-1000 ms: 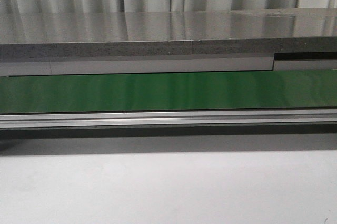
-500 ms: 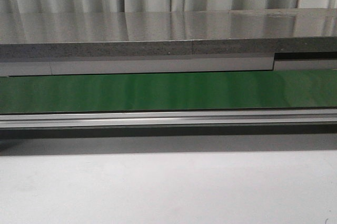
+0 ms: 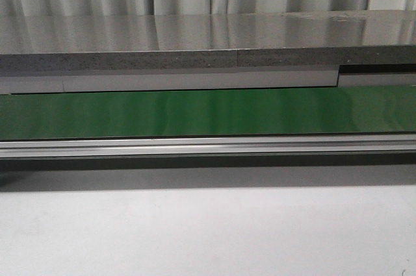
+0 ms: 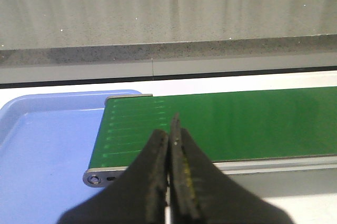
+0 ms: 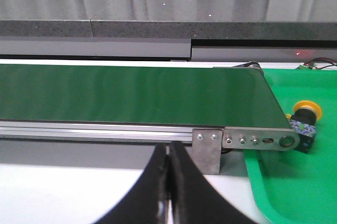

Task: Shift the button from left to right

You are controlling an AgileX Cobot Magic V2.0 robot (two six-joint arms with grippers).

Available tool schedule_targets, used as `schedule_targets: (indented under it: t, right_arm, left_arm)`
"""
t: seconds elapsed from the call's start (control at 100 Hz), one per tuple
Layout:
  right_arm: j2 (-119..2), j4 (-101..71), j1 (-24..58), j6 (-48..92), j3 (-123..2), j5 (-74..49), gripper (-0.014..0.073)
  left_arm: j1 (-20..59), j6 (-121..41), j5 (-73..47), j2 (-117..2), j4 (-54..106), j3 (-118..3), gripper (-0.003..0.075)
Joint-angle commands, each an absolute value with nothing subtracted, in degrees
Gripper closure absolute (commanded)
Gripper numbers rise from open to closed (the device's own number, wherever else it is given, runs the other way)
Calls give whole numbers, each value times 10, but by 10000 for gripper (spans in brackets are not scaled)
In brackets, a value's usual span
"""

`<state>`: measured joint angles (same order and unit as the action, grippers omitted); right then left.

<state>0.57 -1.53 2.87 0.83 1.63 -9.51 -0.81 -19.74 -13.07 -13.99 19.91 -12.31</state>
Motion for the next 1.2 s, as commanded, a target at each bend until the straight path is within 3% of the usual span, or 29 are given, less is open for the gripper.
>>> schedule_targets:
  t: [0.0,0.69,0.98,1.19]
  right_arm:
    - [18,-19,31,8,8,-45,662]
    - [18,-19,31,8,8,-45,662]
    - [18,-19,31,8,8,-45,662]
    - [18,-19,31,8,8,-45,662]
  left_arm:
    - [-4,-196,-94,-149,204,-139,741]
    - [-4,-193,-64,-142,191,-139,741]
    - [-4,20,-64,-68,6,-90,741]
    - [-4,76,-64,17,-49,-35,741]
